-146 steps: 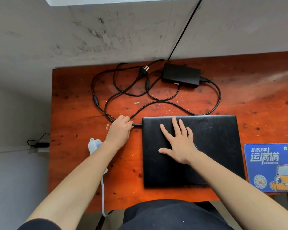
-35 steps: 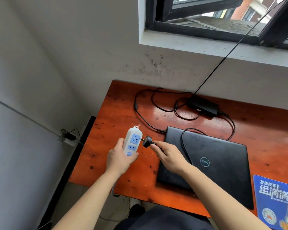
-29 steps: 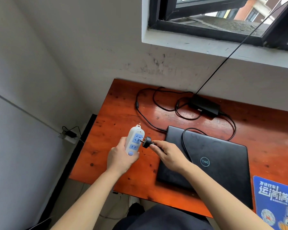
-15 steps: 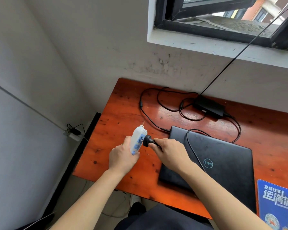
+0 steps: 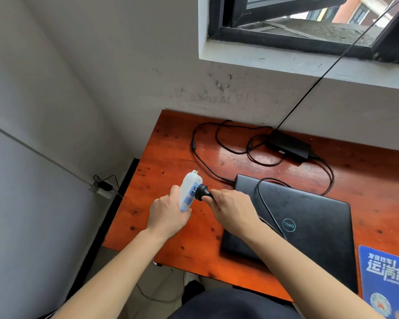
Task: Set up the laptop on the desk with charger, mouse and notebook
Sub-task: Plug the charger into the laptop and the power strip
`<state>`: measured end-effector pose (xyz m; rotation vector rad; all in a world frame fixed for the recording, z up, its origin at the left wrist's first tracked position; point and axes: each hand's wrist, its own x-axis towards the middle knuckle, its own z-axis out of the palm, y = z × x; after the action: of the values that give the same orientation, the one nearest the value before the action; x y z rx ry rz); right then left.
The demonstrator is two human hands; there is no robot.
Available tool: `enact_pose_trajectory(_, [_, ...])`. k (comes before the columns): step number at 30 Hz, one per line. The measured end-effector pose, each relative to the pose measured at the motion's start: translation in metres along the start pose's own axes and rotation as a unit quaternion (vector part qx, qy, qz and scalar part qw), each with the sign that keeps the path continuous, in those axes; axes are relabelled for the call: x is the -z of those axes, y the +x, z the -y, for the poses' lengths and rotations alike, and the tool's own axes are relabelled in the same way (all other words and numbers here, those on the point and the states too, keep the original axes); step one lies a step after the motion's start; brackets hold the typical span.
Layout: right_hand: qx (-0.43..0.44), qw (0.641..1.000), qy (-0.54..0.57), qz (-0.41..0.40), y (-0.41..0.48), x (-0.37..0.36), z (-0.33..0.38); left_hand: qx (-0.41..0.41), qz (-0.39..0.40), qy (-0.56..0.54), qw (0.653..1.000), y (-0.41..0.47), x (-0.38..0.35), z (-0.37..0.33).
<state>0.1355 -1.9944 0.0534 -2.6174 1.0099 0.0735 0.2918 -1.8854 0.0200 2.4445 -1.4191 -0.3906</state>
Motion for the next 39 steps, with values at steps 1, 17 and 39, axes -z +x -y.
enact_pose_trajectory(1, [0.000,1.000,-0.001,-0.002,0.000,0.002,0.000,-0.001,0.004,0.002,1.000,0.002,0.002,-0.001])
enact_pose_trajectory(17, [0.004,0.999,-0.015,-0.030,0.013,0.013,0.006,0.032,0.038,-0.040,0.998,0.013,0.011,-0.016])
enact_pose_trajectory(39, [-0.224,0.944,0.238,-0.039,0.004,-0.045,-0.064,0.071,-0.058,-0.180,0.979,0.029,-0.016,-0.008])
